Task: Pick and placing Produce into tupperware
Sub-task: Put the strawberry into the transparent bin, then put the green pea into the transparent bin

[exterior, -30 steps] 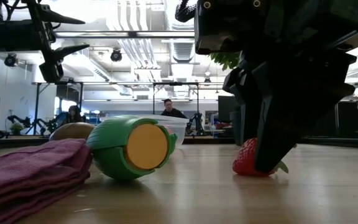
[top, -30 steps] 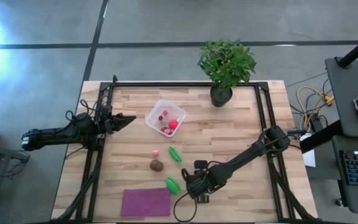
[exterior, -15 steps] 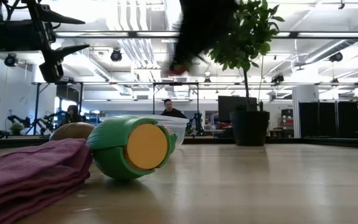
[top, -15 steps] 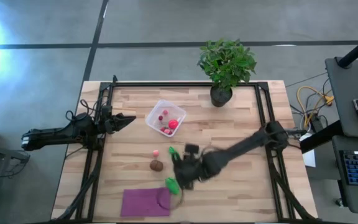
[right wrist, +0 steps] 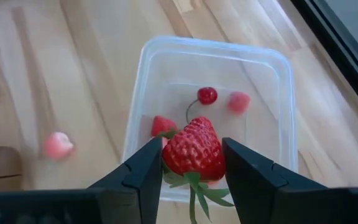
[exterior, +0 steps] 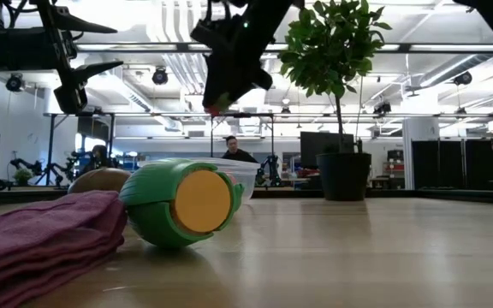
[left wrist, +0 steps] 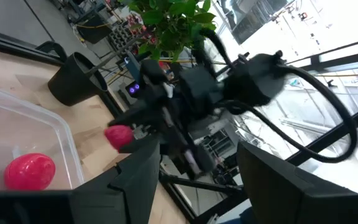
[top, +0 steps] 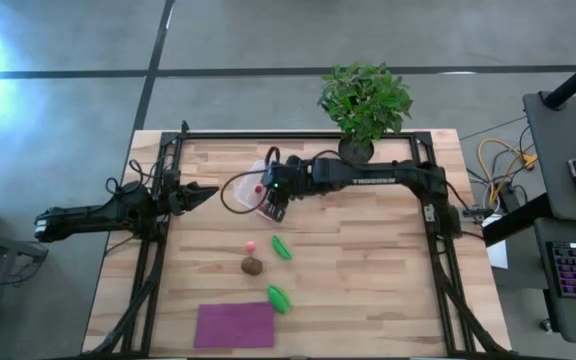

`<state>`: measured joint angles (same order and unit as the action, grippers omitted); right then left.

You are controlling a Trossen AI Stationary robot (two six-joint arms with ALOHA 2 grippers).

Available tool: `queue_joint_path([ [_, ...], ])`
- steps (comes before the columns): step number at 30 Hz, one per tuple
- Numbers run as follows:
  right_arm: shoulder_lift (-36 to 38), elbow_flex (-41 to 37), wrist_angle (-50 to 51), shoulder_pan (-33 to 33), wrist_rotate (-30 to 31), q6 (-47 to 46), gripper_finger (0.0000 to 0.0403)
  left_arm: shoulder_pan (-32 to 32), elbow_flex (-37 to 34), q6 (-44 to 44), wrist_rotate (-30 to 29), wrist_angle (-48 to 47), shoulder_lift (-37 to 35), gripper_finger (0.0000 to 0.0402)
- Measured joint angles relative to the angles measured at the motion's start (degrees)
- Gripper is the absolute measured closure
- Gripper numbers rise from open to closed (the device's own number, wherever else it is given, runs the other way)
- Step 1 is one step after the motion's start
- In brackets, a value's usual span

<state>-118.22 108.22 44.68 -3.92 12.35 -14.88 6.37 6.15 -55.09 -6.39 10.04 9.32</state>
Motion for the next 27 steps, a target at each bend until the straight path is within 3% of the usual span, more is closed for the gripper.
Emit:
queue_joint_path([
  [9,-9.08,4.99,-1.45,-3.87,-1.38,7.87,0.025,-0.02,0.0,0.0,0.01,0.02,-0.04,0.0201],
  [14,-11.84,9.51,-0.72,-5.83,-1.1,8.07,0.0216,-0.02,0.0,0.0,-0.01,0.02,0.02,0.0201],
  [23,-11.91,13.46,9.11,-7.05,-1.3,9.14,0.0143,0.0,0.0,0.0,-0.01,-0.01,-0.02,0.0201],
  [27,-11.38,14.95,18.33,-4.21,-7.56,11.74,0.0136,0.01,-0.02,0.0,0.0,0.0,0.0,0.0201],
])
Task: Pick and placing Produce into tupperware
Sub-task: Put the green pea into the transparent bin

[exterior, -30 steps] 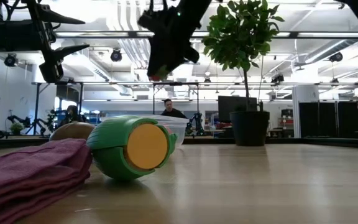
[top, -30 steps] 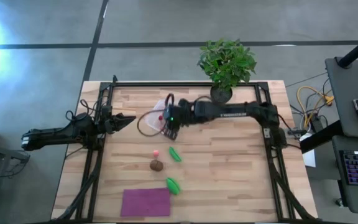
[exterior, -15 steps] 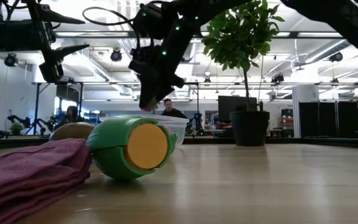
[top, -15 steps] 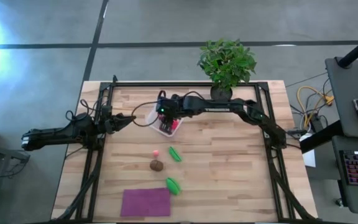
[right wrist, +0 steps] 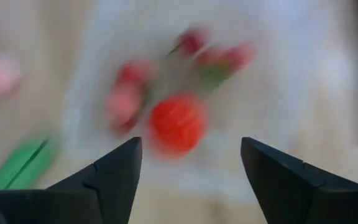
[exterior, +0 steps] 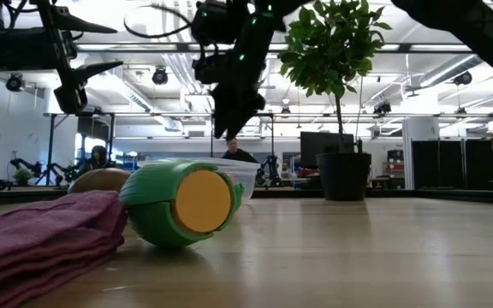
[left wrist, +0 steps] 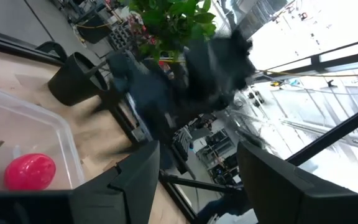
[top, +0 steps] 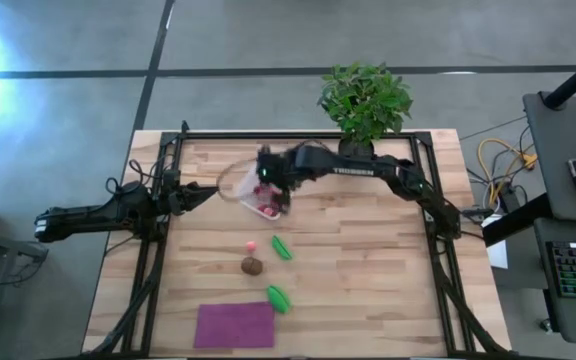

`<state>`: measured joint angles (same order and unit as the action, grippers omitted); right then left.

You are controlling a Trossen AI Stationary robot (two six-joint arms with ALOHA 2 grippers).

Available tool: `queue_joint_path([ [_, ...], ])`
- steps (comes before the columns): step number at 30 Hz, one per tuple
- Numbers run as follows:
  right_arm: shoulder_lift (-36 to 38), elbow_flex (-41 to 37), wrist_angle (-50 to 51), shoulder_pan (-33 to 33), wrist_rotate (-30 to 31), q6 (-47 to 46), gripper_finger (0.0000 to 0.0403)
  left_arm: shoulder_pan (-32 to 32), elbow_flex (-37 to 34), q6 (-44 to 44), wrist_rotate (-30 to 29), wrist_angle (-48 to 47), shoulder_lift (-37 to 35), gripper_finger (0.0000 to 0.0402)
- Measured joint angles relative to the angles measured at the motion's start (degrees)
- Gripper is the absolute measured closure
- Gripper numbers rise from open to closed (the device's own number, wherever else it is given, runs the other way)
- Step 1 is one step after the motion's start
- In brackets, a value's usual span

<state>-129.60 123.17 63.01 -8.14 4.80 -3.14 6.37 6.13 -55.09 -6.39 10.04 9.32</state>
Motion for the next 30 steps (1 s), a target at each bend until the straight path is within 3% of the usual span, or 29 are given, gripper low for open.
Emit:
queue_joint_path([
  [4,-0.09,-1.81,8.69,5.77,-2.3,-2.27,0.0141,0.0,0.0,0.0,0.0,0.02,0.0,0.0201],
  [9,-0.2,-2.68,2.35,12.65,-5.11,-15.79,0.0144,-0.01,0.0,0.0,0.02,-0.01,0.0,0.0201],
  [14,-0.37,-3.0,-1.16,17.97,3.01,-26.16,0.0143,-0.02,0.02,0.0,0.0,0.02,-0.02,0.0201],
  [20,-2.24,-4.5,-2.03,18.19,7.42,-34.84,0.0143,-0.02,0.0,0.0,0.01,0.01,0.0,0.0201],
  [30,-4.37,-4.47,-1.28,17.5,5.79,-45.63,0.0142,0.0,0.0,0.0,0.02,0.0,-0.04,0.0201],
])
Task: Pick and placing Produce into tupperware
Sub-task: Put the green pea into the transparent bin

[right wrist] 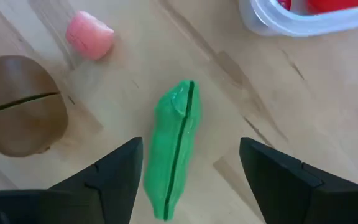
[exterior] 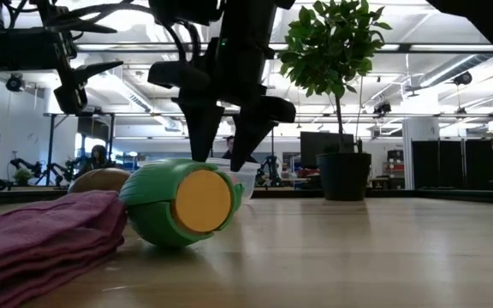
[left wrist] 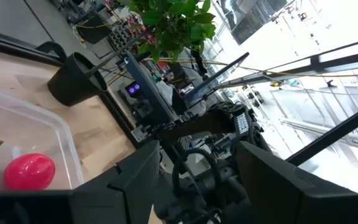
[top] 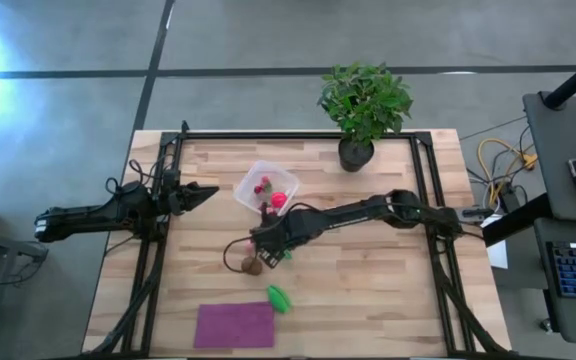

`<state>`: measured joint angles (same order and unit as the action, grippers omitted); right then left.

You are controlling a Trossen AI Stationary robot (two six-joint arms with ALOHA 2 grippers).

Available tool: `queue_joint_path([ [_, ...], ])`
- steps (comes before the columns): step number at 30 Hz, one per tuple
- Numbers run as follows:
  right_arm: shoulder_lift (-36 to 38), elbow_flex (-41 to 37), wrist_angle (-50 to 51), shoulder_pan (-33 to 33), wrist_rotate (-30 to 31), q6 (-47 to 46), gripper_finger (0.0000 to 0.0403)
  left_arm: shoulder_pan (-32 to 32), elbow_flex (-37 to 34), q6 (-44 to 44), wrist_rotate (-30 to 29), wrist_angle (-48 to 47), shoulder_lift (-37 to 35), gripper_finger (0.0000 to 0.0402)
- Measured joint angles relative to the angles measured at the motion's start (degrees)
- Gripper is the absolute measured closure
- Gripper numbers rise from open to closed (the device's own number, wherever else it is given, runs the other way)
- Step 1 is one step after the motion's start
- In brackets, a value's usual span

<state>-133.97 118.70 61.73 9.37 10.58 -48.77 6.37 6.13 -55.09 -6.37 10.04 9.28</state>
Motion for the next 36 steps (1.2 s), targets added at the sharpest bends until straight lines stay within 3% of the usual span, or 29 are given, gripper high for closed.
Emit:
queue_joint_path([
  [11,-0.11,-2.24,0.9,-1.68,-2.28,-2.87,0.0142,0.0,0.0,0.0,-0.02,0.01,0.04,0.0201],
  [19,-0.15,-3.64,0.02,-2.79,-7.8,-3.35,0.0142,0.0,0.0,0.0,-0.02,0.0,0.04,0.0201],
  [36,-0.12,-0.87,-3.64,-2.35,-10.59,-0.91,0.0142,0.0,0.0,0.0,-0.02,0.02,0.07,0.0201],
])
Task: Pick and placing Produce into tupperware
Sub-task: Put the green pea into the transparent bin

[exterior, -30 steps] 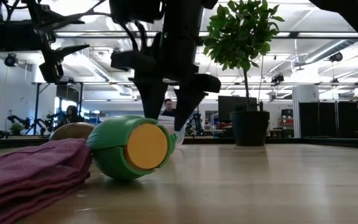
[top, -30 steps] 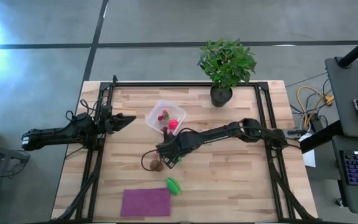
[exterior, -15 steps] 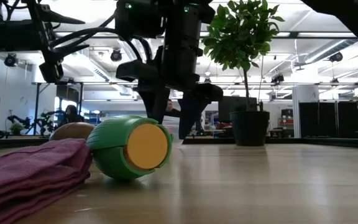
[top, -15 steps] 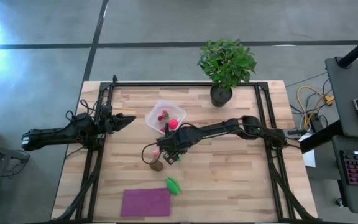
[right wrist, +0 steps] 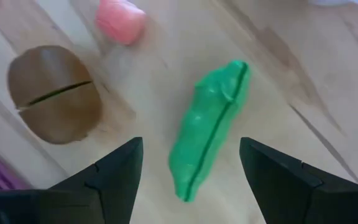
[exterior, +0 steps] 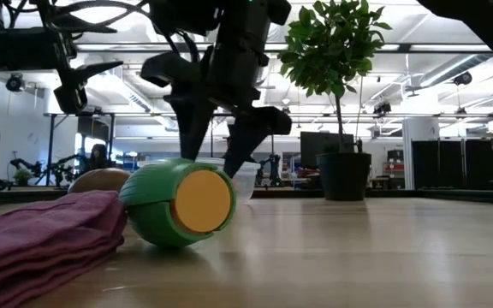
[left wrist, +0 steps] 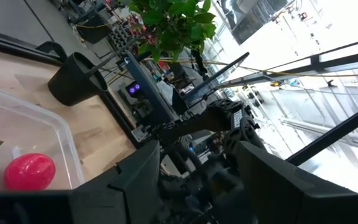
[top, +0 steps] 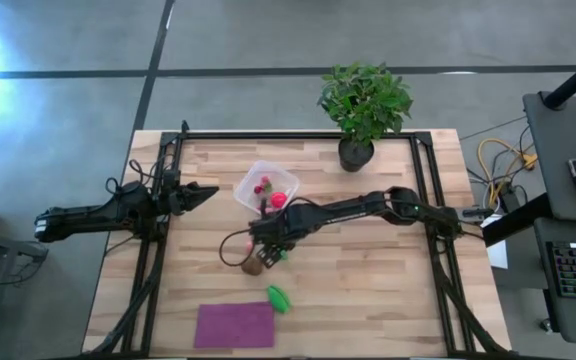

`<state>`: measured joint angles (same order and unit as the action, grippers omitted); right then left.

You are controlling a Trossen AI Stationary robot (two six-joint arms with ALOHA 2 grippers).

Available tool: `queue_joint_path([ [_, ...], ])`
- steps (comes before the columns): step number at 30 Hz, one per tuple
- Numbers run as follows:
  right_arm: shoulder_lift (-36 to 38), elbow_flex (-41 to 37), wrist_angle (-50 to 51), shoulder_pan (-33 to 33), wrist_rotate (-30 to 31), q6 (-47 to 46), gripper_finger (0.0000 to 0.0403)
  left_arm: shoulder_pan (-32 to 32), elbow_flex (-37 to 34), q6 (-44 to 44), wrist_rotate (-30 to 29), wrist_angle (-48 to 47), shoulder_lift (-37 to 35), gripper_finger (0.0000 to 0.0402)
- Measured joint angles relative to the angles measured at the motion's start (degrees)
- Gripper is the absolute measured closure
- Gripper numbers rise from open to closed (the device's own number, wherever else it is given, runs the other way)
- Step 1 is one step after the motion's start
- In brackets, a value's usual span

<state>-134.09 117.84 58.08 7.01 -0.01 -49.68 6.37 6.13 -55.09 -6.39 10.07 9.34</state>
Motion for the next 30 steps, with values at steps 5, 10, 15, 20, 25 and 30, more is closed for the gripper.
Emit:
queue_joint_path([
  [5,-2.39,-0.21,-2.17,0.25,0.86,-0.9,0.0142,0.0,0.0,0.0,0.01,-0.01,-0.02,0.0201],
  [10,-4.21,-0.21,-3.96,0.23,1.11,-1.32,0.0146,0.0,0.0,0.0,0.02,-0.02,-0.02,0.0201],
  [15,-5.28,-0.1,-4.75,0.21,1.24,-0.84,0.0158,-0.01,0.01,0.0,0.02,0.03,-0.03,0.0201],
  [20,-5.52,-0.1,-4.67,0.21,2.77,0.17,0.0179,0.0,0.0,0.0,0.0,-0.02,-0.04,0.0201],
  [25,-5.5,-0.17,-4.51,-0.24,4.37,2.35,0.0217,0.0,0.0,0.0,0.0,0.0,-0.02,0.0201],
  [30,-5.33,-0.17,-5.32,-1.04,4.28,3.89,0.0258,-0.01,0.0,0.0,0.02,0.0,-0.02,0.0201],
])
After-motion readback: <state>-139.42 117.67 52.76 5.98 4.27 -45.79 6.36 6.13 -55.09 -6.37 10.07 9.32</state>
